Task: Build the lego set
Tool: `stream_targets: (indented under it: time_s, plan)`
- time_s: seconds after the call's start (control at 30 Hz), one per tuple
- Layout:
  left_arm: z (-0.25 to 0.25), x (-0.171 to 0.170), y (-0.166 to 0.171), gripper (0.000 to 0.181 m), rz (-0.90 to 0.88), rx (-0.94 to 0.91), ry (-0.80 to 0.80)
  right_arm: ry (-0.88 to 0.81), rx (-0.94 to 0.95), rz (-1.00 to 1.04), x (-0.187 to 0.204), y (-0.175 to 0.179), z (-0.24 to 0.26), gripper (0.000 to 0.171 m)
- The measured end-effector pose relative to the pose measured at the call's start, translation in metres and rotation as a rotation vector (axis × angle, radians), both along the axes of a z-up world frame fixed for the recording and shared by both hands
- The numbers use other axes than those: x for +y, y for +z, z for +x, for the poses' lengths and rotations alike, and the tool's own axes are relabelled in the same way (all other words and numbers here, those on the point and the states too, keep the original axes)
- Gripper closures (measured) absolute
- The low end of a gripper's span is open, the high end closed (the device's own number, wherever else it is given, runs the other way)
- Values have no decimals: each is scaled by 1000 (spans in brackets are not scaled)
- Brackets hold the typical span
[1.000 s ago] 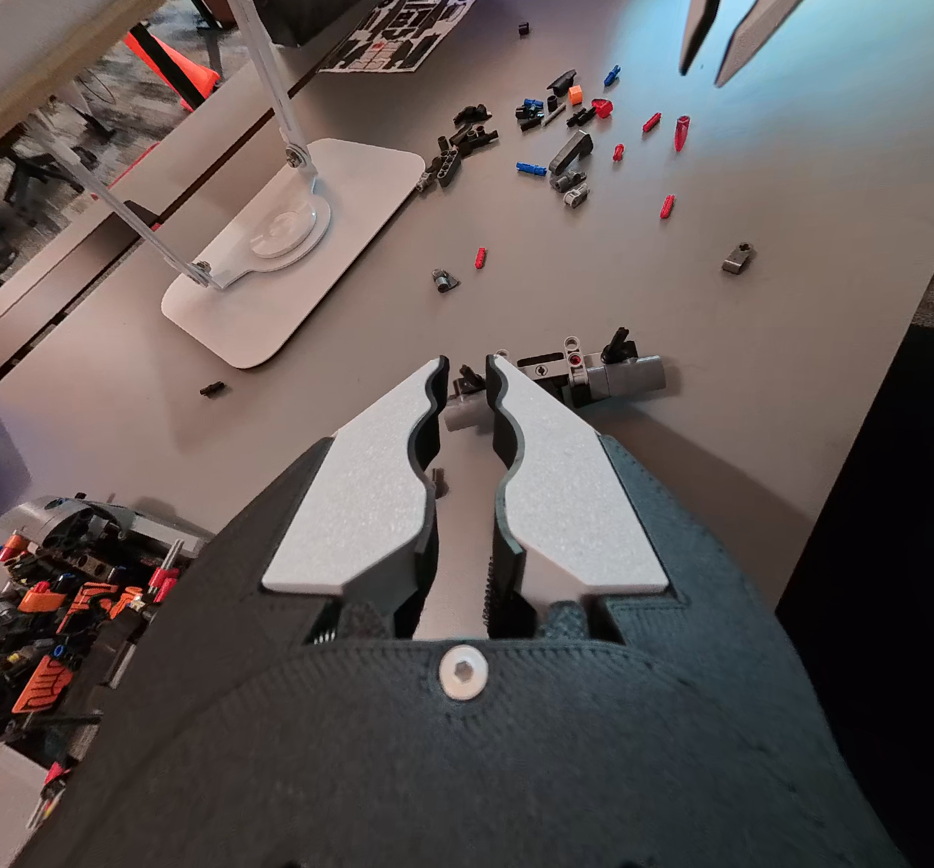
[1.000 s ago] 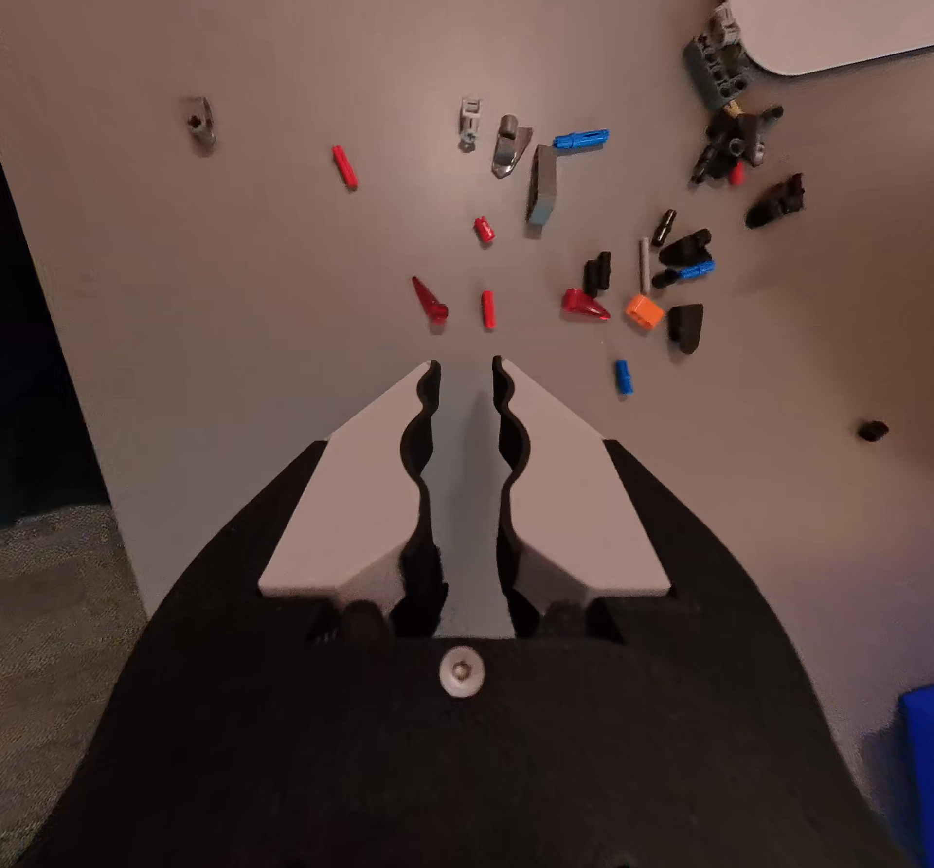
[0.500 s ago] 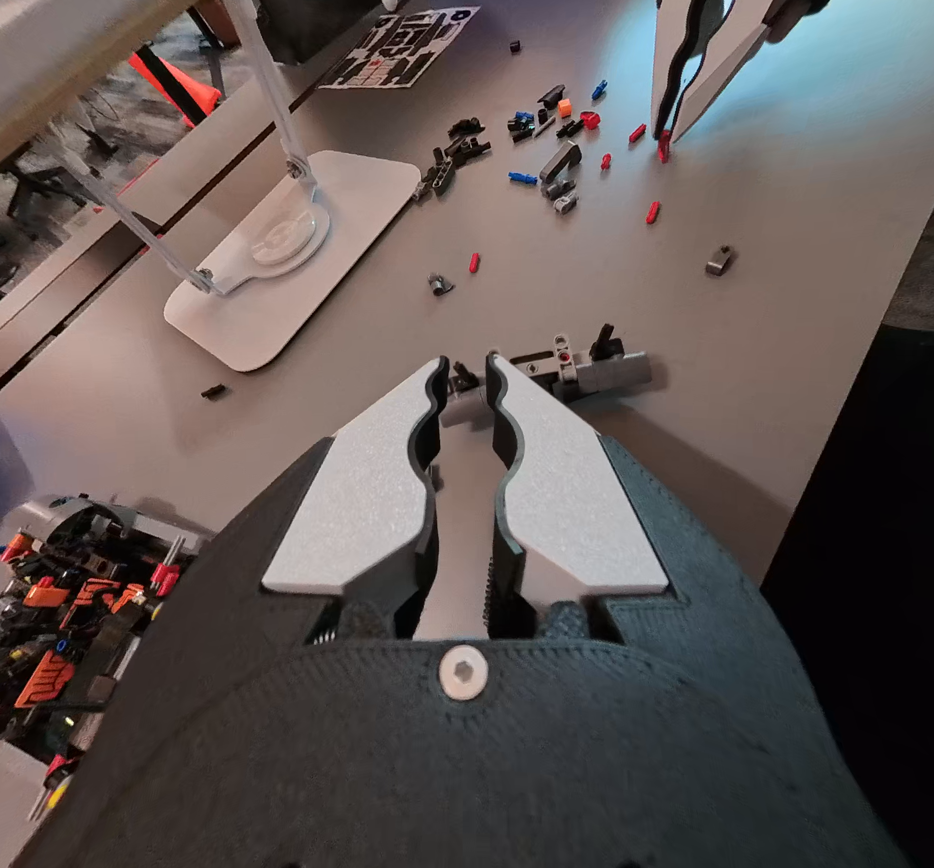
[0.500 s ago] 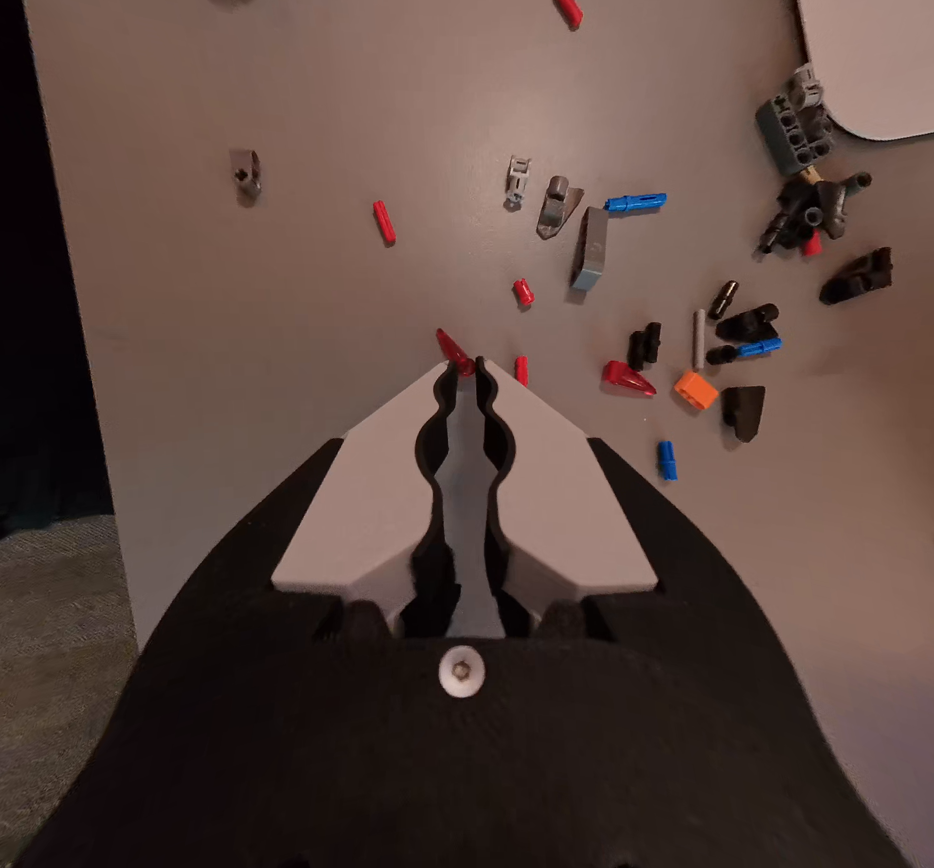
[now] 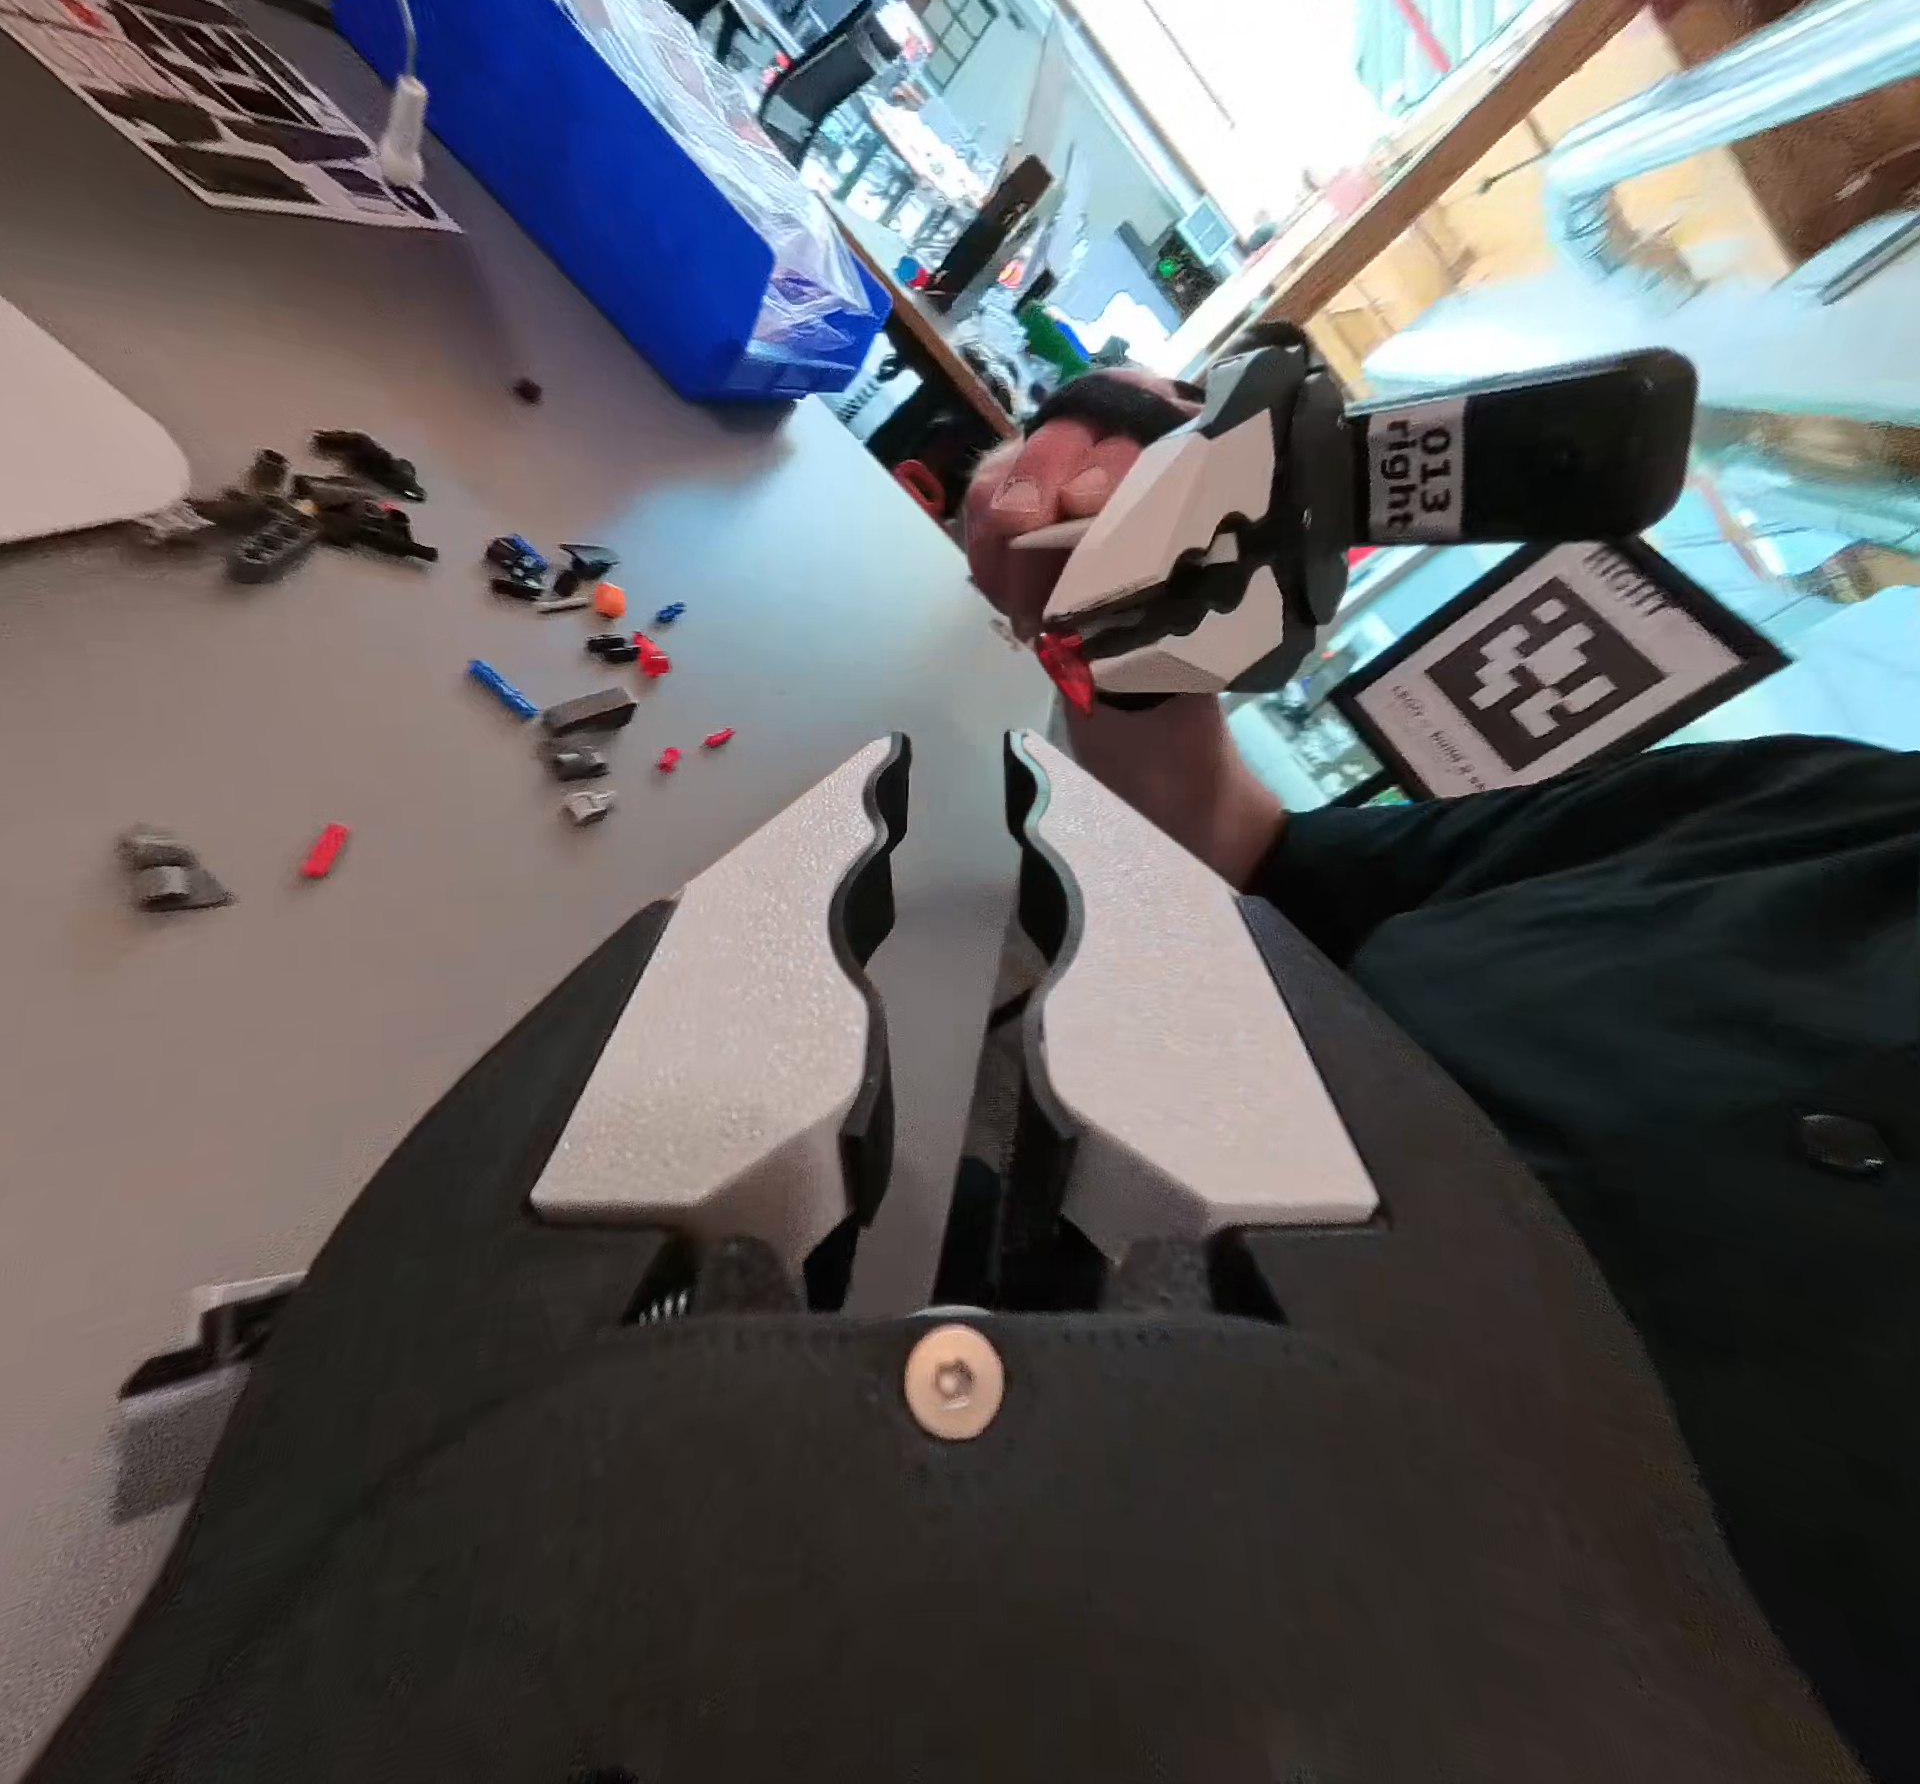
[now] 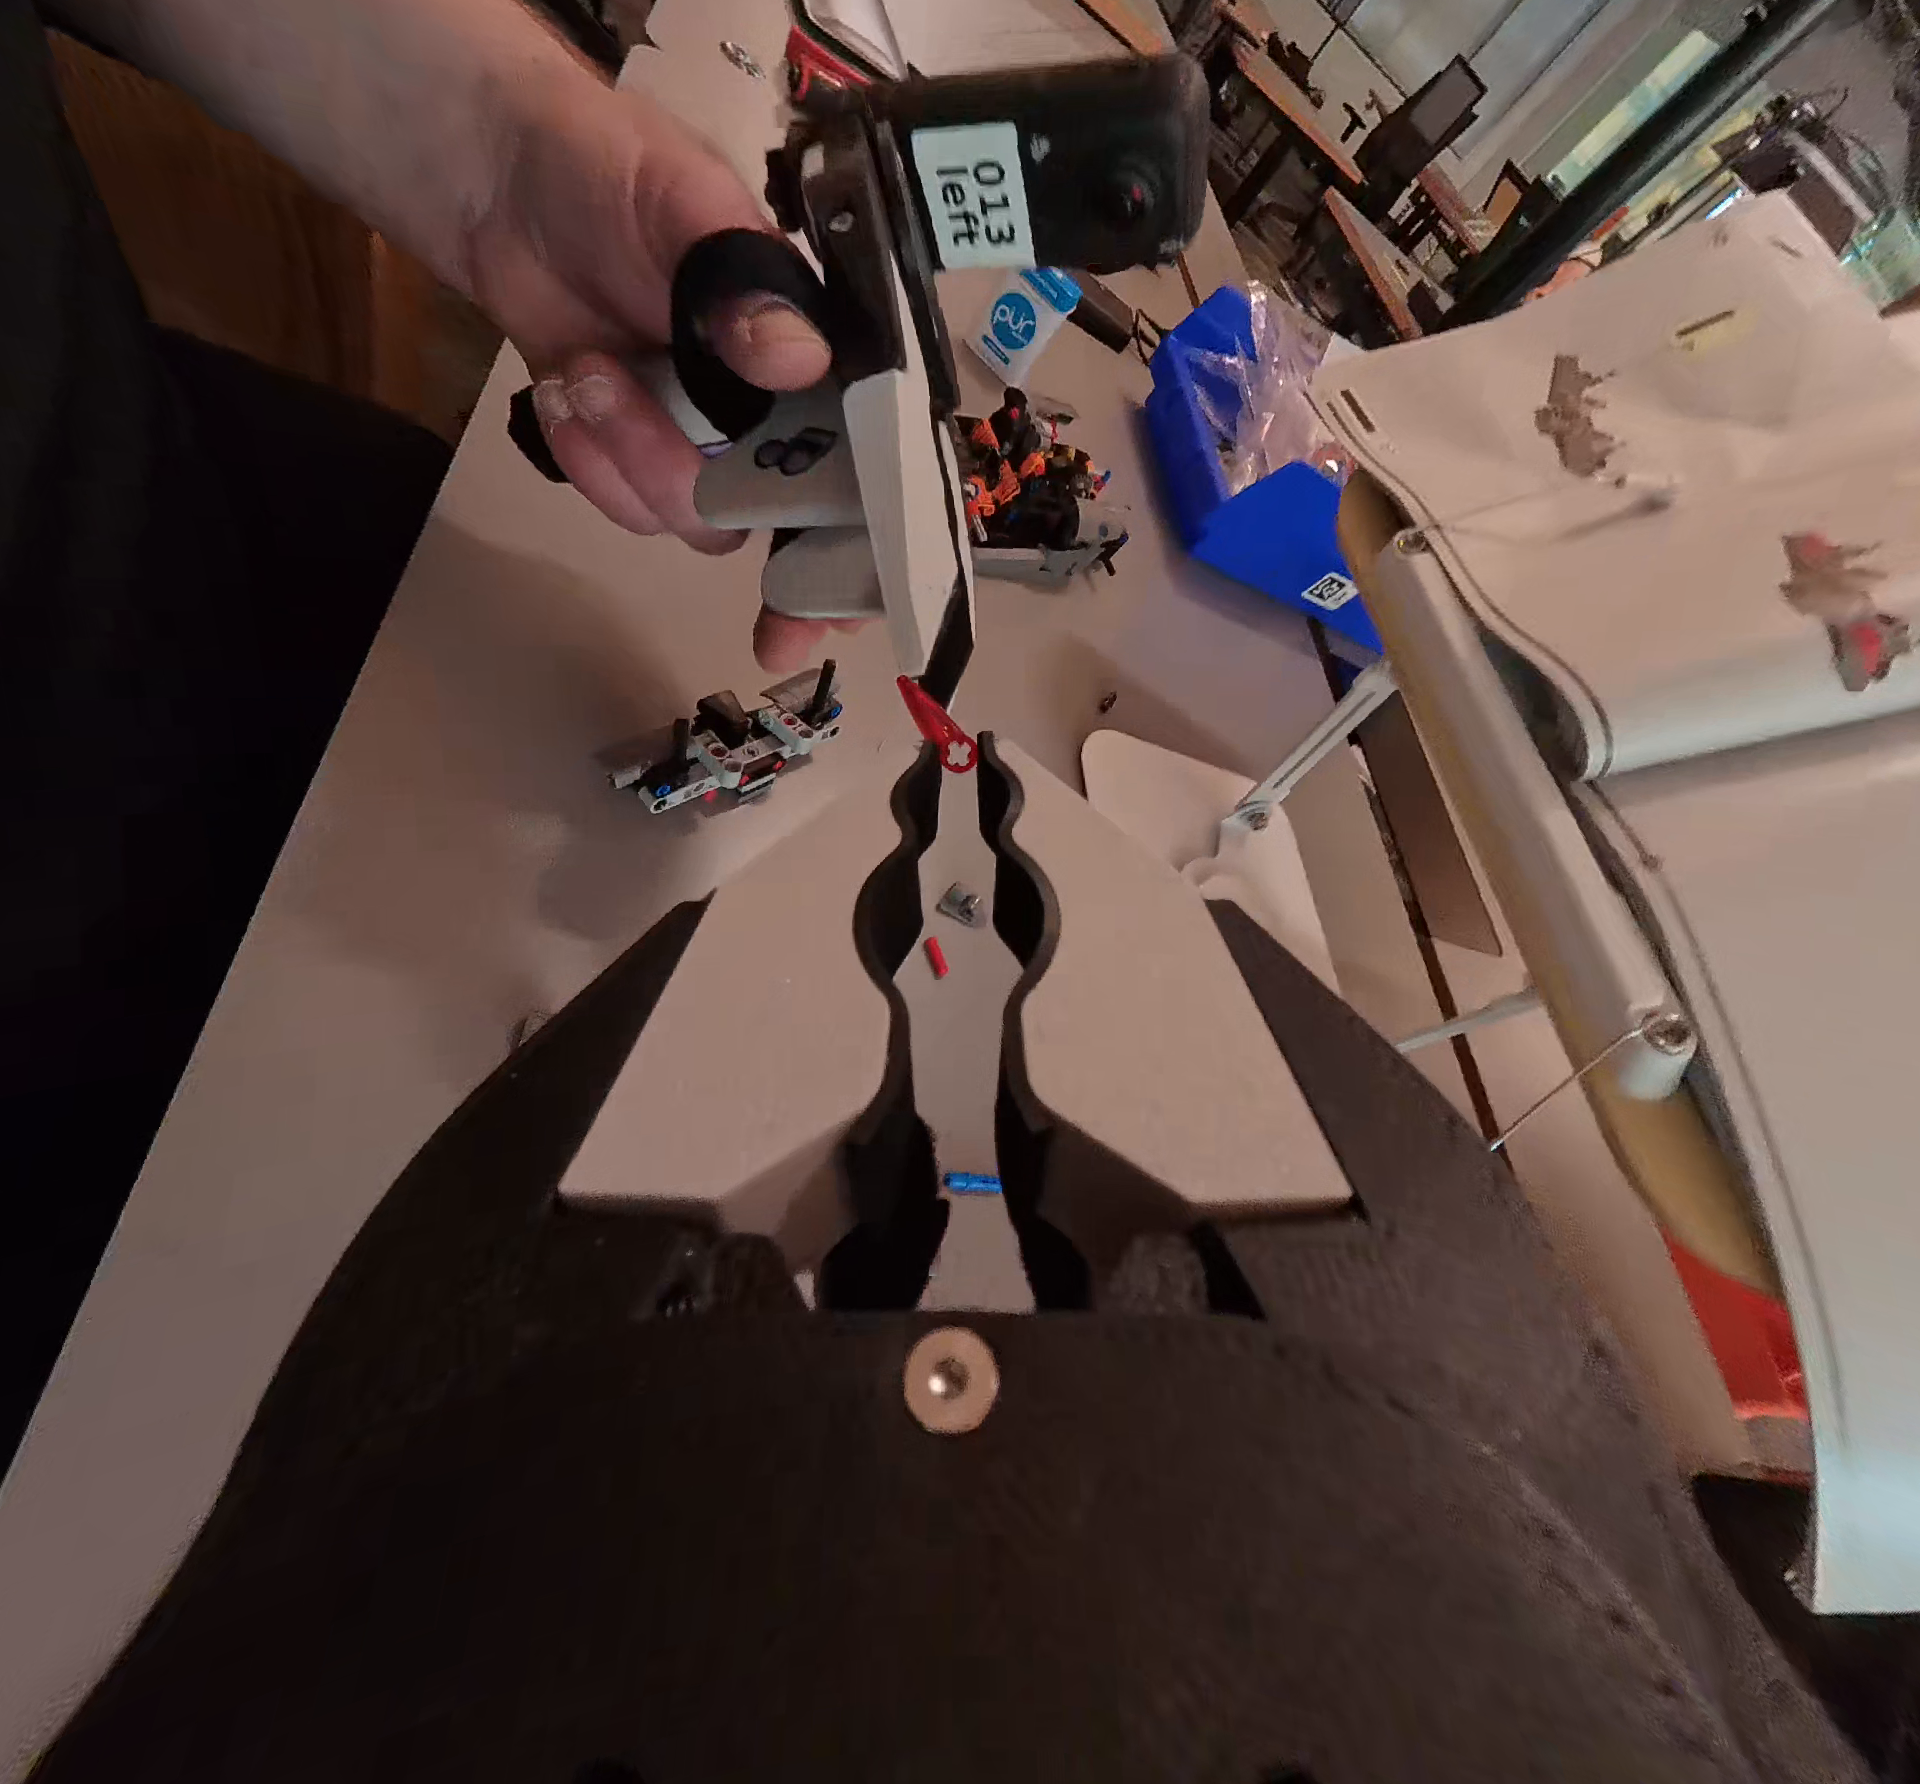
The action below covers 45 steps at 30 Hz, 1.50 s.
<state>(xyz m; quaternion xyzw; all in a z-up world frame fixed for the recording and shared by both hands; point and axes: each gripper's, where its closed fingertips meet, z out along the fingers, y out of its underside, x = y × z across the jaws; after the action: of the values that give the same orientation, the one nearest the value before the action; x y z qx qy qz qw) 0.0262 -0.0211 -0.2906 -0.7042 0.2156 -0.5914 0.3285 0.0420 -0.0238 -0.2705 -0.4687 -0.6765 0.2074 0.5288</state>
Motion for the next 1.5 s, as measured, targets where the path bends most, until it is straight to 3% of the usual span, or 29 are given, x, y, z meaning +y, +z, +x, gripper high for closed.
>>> stream_targets:
  time_s: [0.27, 0.37, 0.47, 0.7, 0.77, 1.0, 1.5]
  plan:
    - [1, -16, 24, 155, -42, -216, -87, 46, 35, 7, -2, 14, -14, 167]
    - [-9, -13, 28, 170, 31, -221, -28, 51, 46, -3, -1, 19, -20, 167]
    - [-18, -7, 25, 181, 138, -119, 58, 60, 54, -33, -1, 22, -27, 167]
    - [-43, 8, 26, 181, 485, 180, 252, 61, 84, -98, 4, 23, -40, 167]
    - [-49, 11, 27, 163, 599, 279, 294, 60, 96, -142, 7, 24, -43, 167]
    - [-59, 20, 40, 156, 919, 494, 388, 30, 177, -417, 23, 29, -49, 167]
    - [-58, 34, 63, 164, 1237, 629, 447, 64, 471, -1088, 35, 29, -47, 167]
